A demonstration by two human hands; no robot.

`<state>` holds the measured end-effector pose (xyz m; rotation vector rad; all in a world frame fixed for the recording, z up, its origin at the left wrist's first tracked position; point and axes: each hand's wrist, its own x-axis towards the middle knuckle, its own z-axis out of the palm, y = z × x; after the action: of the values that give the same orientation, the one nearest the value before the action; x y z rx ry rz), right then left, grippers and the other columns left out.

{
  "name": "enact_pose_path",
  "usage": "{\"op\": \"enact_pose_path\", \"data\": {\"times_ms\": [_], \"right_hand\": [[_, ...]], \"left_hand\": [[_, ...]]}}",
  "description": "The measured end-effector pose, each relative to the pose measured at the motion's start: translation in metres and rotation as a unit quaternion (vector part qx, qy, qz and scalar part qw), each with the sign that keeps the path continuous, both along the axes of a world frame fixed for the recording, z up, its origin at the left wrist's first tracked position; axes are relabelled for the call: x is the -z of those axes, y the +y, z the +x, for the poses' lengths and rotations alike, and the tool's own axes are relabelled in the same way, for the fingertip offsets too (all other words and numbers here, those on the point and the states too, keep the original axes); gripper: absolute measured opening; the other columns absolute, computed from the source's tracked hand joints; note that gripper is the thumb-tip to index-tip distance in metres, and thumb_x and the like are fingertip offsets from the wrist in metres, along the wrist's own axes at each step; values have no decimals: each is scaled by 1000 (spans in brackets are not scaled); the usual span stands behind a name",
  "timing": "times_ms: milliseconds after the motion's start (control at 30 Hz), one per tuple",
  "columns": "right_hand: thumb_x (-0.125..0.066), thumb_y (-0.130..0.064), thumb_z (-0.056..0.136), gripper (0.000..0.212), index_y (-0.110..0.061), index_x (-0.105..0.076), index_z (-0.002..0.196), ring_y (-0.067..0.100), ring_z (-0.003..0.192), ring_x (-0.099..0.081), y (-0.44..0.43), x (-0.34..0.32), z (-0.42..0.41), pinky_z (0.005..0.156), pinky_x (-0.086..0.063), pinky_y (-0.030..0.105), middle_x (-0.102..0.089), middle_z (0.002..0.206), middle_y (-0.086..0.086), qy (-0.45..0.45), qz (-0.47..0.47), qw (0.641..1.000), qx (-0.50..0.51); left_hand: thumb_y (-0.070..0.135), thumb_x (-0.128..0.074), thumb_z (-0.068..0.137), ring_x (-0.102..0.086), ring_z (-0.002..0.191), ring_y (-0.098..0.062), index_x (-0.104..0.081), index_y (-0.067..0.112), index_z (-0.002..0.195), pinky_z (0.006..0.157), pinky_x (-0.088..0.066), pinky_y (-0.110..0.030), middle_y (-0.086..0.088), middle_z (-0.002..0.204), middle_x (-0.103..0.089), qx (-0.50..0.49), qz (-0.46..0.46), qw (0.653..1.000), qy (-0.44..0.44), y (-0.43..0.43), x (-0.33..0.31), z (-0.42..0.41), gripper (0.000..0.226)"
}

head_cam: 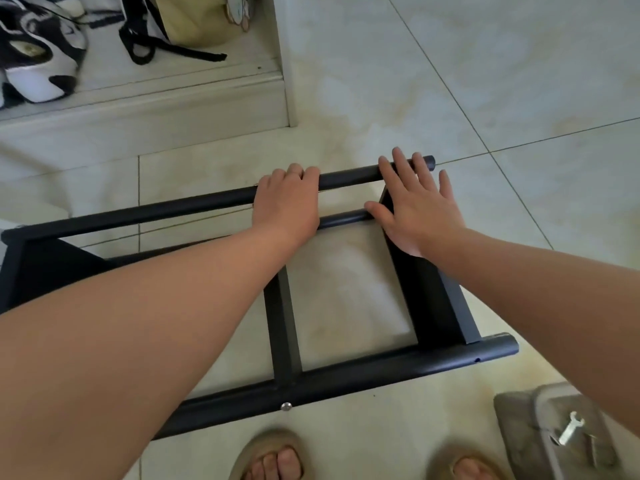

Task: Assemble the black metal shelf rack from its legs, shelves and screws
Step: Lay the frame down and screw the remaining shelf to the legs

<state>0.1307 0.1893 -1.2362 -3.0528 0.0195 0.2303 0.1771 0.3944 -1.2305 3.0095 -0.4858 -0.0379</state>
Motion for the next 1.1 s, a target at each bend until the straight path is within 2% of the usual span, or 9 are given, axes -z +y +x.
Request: {"op": "enact_pose_path", "data": {"times_ms": [67, 133, 233, 400, 667, 800, 900, 1000, 1100], "right_hand": [[-14, -66, 98, 75, -30, 5, 161, 20, 155, 12, -2, -10, -10, 125, -2, 53, 14, 169, -9, 12, -6, 1000, -4], [-13, -66, 97, 76, -30, 5, 161, 19, 155, 12, -5, -21, -27, 125, -2, 52, 14, 168, -9, 22, -14, 1000, -2], [-12, -67, 97, 76, -31, 8, 160, 19, 155, 15, -14, -43, -56, 125, 1, 51, 17, 168, -10, 39, -26, 999, 11], [-9, -66, 97, 74, -33, 15, 159, 20, 154, 19, -43, -83, -112, 126, 3, 50, 22, 166, -11, 57, -55, 997, 16], [-17, -65, 101, 73, -35, 17, 158, 18, 155, 14, -106, -124, -209, 126, -2, 49, 21, 166, -12, 93, -56, 992, 63], [-23, -61, 103, 70, -35, 9, 160, 17, 156, 4, -136, -120, -257, 126, -5, 46, 6, 169, -10, 136, -46, 987, 76], [-31, -54, 105, 66, -33, -4, 161, 19, 153, -16, -153, -105, -287, 121, -18, 42, -19, 167, -6, 161, -13, 985, 68], [-38, -46, 105, 59, -30, -19, 159, 23, 142, -36, -163, -83, -310, 107, -37, 41, -39, 157, -3, 195, 25, 976, 91], [-39, -39, 106, 50, -25, -33, 153, 22, 135, -46, -171, -54, -328, 100, -46, 39, -48, 149, -3, 229, 47, 965, 117]], "left_hand": [[25, -47, 99, -45, 119, -30, -40, 18, 139, 101, -32, -41, -8, 136, -49, -4, 4, 1000, 22, -3, -5, -5, 41], [35, -44, 101, -26, 143, -33, -29, 20, 149, 117, -19, -49, -8, 156, -32, -2, 20, 999, 43, -6, -12, -17, 52], [43, -42, 101, -4, 151, -35, -18, 23, 155, 121, -8, -55, -8, 166, -11, 11, 34, 998, 60, -12, -29, -44, 62], [45, -41, 102, 4, 153, -34, -16, 23, 157, 123, -5, -53, -8, 168, 1, 83, 46, 991, 99, -38, -67, -86, 63], [45, -42, 102, -8, 151, -32, -21, 21, 155, 118, -24, -47, -8, 167, -4, 211, 28, 972, 97, -108, -115, -151, 62], [39, -45, 100, -11, 150, -30, -29, 19, 151, 116, -25, -45, -8, 167, -8, 308, 12, 944, 119, -143, -101, -197, 57], [36, -46, 99, -19, 147, -31, -36, 18, 148, 114, -25, -44, -10, 165, -14, 379, 22, 912, 153, -163, -82, -227, 53], [39, -49, 99, -39, 130, -32, -46, 18, 136, 105, -35, -45, -10, 155, -32, 424, 40, 894, 139, -177, -66, -244, 43], [38, -50, 99, -48, 116, -30, -51, 20, 127, 94, -41, -44, -9, 147, -38, 437, 50, 881, 173, -185, -50, -253, 34]]}}
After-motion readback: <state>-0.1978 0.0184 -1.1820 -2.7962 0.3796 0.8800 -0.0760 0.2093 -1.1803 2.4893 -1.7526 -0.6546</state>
